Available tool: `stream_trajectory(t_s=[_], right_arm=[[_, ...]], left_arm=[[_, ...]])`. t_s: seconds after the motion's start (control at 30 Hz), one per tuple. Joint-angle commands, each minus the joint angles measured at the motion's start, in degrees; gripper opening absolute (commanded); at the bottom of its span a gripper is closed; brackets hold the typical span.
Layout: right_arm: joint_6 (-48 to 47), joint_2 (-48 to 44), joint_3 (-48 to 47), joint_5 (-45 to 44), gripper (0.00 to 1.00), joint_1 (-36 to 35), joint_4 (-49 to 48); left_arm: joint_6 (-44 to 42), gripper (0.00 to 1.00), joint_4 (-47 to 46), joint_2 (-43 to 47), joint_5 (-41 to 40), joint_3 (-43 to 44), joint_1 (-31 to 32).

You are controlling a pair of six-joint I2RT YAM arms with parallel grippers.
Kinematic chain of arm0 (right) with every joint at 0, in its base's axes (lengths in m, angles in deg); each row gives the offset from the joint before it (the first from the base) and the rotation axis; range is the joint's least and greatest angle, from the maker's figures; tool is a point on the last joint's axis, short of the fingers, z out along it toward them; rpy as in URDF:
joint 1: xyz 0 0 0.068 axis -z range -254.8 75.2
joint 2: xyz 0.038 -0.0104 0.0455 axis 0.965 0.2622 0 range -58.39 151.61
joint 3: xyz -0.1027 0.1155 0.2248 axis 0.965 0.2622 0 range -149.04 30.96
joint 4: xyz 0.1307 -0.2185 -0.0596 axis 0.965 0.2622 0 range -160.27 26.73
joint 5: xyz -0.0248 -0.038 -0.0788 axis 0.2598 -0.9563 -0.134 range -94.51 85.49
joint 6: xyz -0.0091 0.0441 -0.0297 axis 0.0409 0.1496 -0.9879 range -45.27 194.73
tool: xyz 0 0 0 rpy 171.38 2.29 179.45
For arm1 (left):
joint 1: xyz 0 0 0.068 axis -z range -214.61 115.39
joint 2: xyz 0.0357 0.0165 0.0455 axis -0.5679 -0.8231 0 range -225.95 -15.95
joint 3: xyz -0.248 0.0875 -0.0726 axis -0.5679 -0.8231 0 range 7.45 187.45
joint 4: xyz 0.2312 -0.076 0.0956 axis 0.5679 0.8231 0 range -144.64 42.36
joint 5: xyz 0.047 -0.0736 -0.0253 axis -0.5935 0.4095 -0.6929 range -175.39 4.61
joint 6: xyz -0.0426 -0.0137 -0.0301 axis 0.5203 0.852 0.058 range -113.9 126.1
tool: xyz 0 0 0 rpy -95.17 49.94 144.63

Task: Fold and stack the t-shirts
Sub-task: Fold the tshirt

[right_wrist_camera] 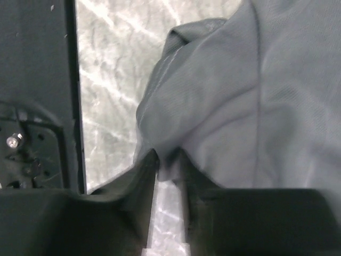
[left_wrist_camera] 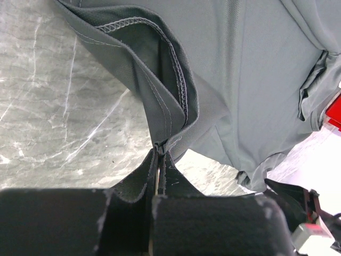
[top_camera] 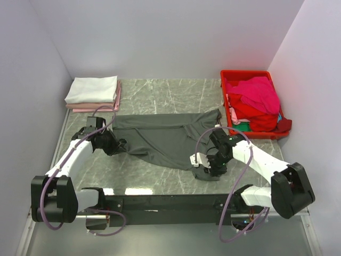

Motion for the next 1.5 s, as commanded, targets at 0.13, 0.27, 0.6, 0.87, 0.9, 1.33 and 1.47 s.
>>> stream_trajectory(t_s=[0.13, 0.27, 0.6, 0.87, 0.9, 1.33, 1.47], right_arm=[[3.45, 1.02, -4.93, 4.40, 0.00, -2.13, -0.09], [5.20, 4.95, -14.50, 9.33, 0.00, -2.22, 2.92], [38.69, 20.62, -30.17, -6.73, 0.50, -4.94, -16.50], [28.77, 14.30, -29.39, 0.37, 0.50, -1.16, -5.17], [29.46, 13.95, -27.12, 0.29, 0.50, -1.51, -5.60], [41.24, 21.94, -24.54, -11.58, 0.50, -4.24, -13.17], [41.59, 23.34, -24.20, -10.62, 0.48, -4.76, -12.38]], left_arm=[[-1.80, 0.00, -1.17, 0.51, 1.43, 0.14, -0.53], [-2.24, 0.00, -0.99, -0.02, 0.99, 0.84, -0.70], [-2.94, 0.00, -2.22, -3.62, 1.43, 3.48, -0.97], [-3.65, 0.00, -3.01, -5.29, 2.58, 4.18, -1.05], [-3.82, 0.01, -3.01, -5.38, 2.66, 4.18, -1.05], [-4.09, 0.00, -3.63, -4.68, 2.75, 2.42, -1.05], [-4.09, 0.00, -3.71, -4.59, 2.93, 2.16, -1.05]])
